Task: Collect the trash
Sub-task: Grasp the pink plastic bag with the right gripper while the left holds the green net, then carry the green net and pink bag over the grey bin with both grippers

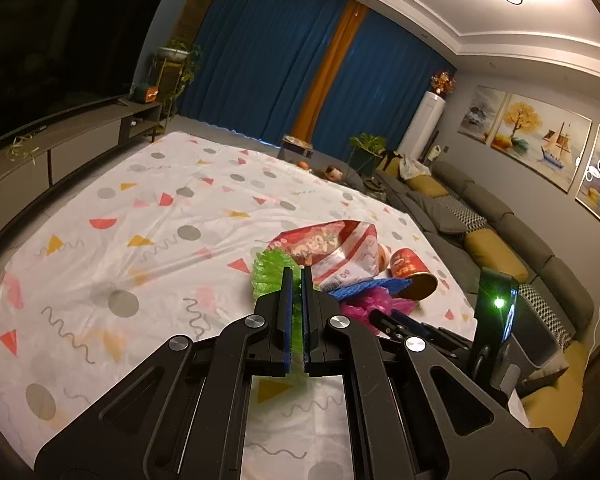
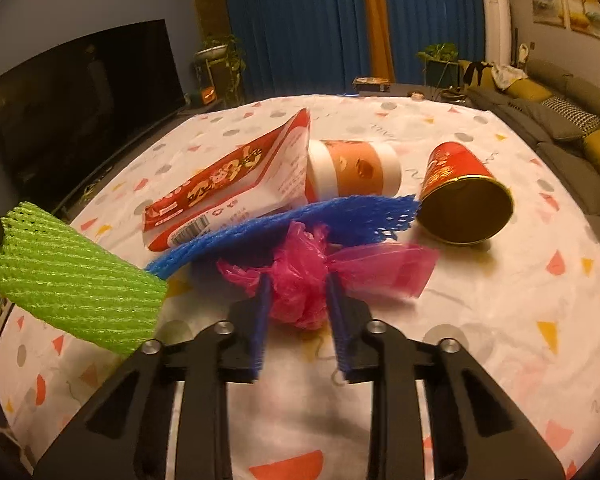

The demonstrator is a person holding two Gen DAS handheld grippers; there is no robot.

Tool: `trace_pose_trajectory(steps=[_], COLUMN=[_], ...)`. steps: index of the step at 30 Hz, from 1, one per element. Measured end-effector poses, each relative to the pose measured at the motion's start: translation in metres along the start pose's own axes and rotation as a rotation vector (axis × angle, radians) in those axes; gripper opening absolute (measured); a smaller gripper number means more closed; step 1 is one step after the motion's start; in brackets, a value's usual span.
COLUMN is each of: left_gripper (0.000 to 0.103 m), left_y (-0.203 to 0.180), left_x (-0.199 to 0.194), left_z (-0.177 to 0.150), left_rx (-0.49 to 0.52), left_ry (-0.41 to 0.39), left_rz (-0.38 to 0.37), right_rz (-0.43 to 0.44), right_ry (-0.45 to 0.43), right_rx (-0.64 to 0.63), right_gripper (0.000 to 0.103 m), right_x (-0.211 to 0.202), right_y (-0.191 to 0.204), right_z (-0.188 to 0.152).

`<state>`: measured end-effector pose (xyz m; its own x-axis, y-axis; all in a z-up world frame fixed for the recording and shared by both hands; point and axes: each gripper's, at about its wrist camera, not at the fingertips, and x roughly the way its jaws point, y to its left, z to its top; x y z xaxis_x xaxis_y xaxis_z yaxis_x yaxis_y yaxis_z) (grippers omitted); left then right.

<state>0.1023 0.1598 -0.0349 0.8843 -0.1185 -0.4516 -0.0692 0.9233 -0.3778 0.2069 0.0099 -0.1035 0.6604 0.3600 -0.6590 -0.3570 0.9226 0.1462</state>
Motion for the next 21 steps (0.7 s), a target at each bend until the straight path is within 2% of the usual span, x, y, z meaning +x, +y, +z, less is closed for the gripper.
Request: trace_pose_trajectory(steps=[4,10,21], left_gripper=[0.003,0.003,0.003], left_y=[-0.003,-0.016,-0.066], left_x=[-0.002,-0.009,-0.006], left_z=[0.001,0.002,-0.005], left_rx=[0.006,0.032,0.093], left_ry=[-0.001,-0.012,0.009], left_rz=[-0.006,-0.030,-0.100], right_rz=[0.001,-0.018,-0.118], right_ry=[-0.018,-0.086,-0.178], right_rx=[0.005,0.038,0.090], right_gripper=[0.015,0.015,0.015], right_x=[-0.010,-0.049,-0.112], right_y=[-0.004,-0.022,-0.058], right_z=[-0.004,-0.017,-0.044])
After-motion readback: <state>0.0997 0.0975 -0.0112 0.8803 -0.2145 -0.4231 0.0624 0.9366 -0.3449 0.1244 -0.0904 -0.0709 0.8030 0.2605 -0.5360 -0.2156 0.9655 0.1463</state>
